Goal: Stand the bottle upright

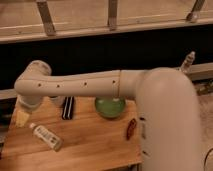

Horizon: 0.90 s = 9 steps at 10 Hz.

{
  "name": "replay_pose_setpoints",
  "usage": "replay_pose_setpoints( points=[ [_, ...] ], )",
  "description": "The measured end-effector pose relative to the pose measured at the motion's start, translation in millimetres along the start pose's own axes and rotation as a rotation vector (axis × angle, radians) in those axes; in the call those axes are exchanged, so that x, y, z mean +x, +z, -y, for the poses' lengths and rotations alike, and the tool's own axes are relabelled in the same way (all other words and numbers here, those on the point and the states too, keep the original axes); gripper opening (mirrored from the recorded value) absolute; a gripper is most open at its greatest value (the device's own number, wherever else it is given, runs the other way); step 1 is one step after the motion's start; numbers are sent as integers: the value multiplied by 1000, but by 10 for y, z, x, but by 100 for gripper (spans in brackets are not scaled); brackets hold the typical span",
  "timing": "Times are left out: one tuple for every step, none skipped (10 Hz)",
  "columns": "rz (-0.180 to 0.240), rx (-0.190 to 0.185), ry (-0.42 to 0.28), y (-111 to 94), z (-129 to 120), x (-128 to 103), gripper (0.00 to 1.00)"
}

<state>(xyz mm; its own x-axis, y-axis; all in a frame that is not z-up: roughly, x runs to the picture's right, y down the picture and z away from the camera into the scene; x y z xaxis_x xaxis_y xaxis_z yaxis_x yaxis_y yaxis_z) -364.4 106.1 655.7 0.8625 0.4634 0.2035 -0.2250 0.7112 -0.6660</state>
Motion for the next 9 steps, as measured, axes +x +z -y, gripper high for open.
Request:
replay_pose_setpoints(
  points=[
    [-11, -11, -1, 117, -48, -82, 80],
    [-25, -24, 4, 245, -109, -135, 80],
    [-42, -24, 11, 340, -113, -154, 80],
    [-59, -25, 22, 419, -107, -140, 80],
    [-69, -28, 29, 475, -127, -133, 80],
    [-83, -25, 50, 558, -105, -80, 80],
    [-94, -23, 76, 639, -78, -13, 80],
    [-99, -23, 95, 724, -70, 40, 80],
    [-100, -22, 114, 803, -58, 89, 80]
  ],
)
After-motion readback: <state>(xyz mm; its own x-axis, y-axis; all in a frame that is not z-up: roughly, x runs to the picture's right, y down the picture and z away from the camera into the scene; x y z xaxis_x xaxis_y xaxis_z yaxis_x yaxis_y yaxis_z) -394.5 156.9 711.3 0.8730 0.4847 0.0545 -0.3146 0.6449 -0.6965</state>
